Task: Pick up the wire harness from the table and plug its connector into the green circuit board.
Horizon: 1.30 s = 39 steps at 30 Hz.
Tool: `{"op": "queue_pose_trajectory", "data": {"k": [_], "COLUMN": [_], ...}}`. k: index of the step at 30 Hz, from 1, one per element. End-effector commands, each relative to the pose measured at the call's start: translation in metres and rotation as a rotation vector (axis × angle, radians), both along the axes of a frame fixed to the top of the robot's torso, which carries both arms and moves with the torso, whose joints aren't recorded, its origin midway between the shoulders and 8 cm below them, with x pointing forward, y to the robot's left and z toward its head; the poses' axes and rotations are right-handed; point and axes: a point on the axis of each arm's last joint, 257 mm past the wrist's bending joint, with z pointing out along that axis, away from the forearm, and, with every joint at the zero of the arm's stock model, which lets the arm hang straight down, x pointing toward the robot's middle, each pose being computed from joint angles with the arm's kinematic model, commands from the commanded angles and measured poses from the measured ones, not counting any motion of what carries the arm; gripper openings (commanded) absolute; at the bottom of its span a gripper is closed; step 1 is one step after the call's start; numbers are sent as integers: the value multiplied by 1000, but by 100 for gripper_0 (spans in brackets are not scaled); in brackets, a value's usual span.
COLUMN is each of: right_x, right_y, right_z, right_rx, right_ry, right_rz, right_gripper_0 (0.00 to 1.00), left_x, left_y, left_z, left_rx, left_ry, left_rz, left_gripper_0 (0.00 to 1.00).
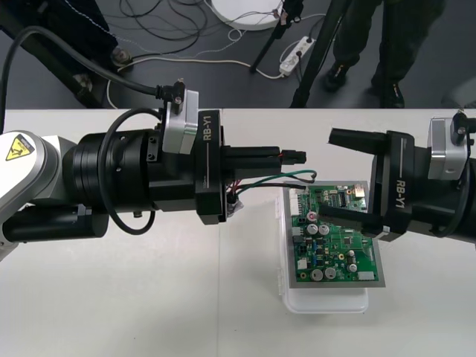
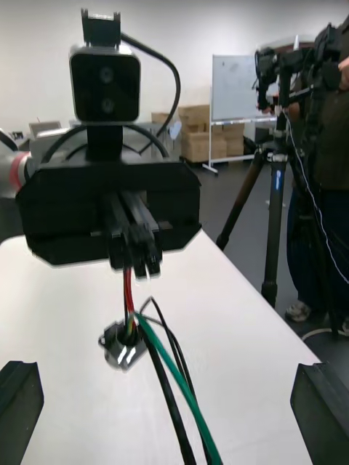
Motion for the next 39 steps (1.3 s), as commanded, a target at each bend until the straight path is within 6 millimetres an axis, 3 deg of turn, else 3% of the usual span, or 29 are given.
{"op": "queue_pose_trajectory", "data": {"k": [1, 8, 11, 16, 33, 39], "right_x": [-2, -6, -12, -14, -29, -25], "right_y": [-33, -69, -95, -130, -228, -241], "right_z": [-22, -57, -79, -100, -132, -146], "right_rx": [-129, -284, -368, -492, -863, -989], "right_ry": [15, 34, 71, 89, 307, 321], "right_rz": [-34, -3, 38, 60, 1, -57], "right_gripper_0": [100, 100, 100, 100, 100, 100], "left_x": [5, 6, 7, 6, 11, 12], "left_y": [7, 13, 19, 29, 63, 71], "left_z": [8, -1, -9, -16, -57, -75], "left_rx": [-56, -65, -66, -64, -43, -31], "left_ry": [-53, -33, -23, -19, 34, 51], "left_rz": [55, 75, 92, 103, 49, 25], "left_gripper_0": [0, 0, 0, 0, 0, 0]}}
